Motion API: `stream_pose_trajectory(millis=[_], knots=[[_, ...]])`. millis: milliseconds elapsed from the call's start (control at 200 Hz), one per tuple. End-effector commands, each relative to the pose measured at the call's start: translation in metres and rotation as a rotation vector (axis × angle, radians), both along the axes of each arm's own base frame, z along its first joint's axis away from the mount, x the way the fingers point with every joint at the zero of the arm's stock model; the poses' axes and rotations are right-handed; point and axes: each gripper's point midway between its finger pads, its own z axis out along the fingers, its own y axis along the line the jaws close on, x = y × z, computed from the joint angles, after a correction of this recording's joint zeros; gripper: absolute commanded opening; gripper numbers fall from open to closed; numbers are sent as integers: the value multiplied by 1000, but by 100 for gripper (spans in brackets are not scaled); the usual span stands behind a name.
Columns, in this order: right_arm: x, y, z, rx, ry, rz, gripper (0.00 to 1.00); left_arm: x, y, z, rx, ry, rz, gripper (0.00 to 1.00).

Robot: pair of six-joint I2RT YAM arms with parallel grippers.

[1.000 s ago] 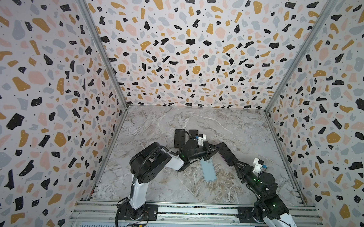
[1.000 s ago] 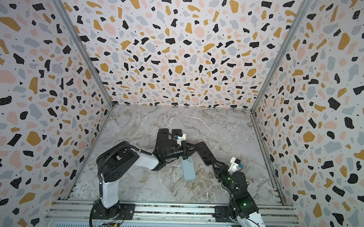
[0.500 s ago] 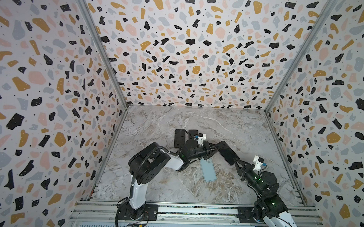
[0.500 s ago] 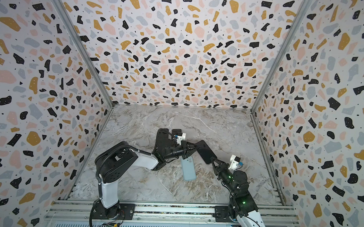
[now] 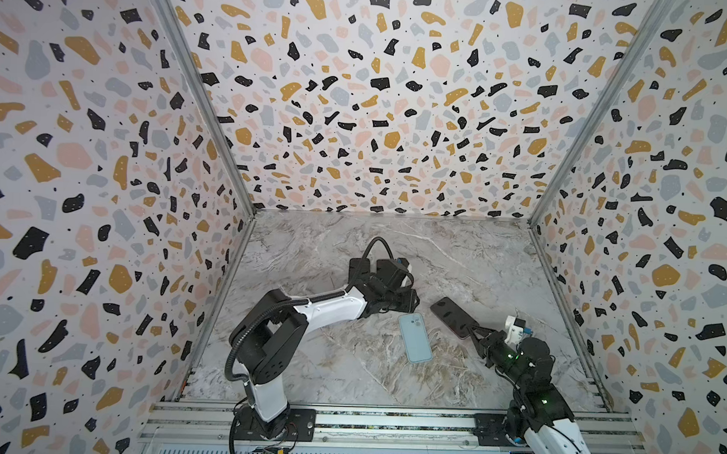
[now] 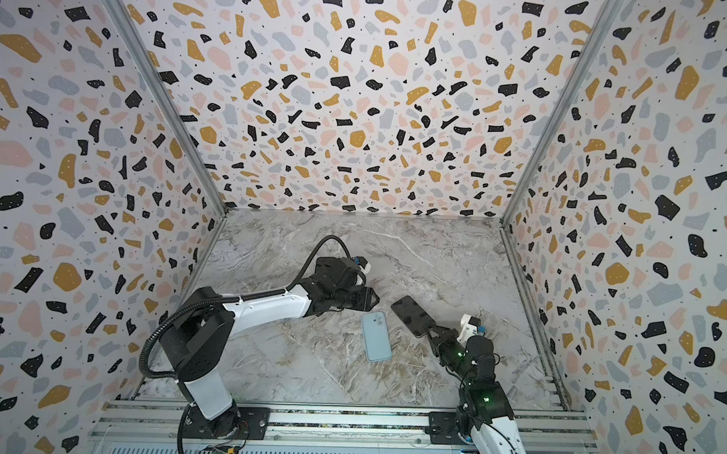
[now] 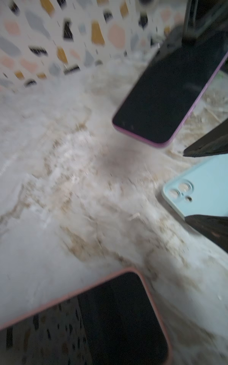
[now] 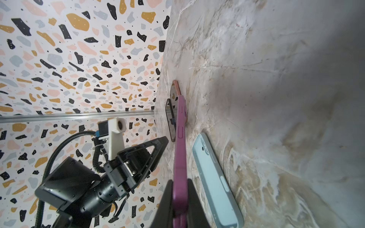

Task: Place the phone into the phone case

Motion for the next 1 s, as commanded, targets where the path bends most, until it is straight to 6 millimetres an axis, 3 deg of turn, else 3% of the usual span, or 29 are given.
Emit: stream_pose_trajectory(millis=[0,95,255,541,816,996], knots=[[0,4,22,-10,-94,35,2,-3,38,-20,297,-46,-111,47],[0,4,21,-13,-97,36,1,-1,38,-26,351,-43,-154,47],[0,4,18,-21,-92,38,1,-7,10,-21,383,-90,-251,49],[-1,4,18,-22,-92,38,1,-7,-1,-46,429,-64,-264,48],[-2,4,18,-18,-95,41,2,-1,7,-61,484,-61,-221,36],[-2,5,18,-21,-96,45,2,-3,5,-63,463,-55,-219,21]])
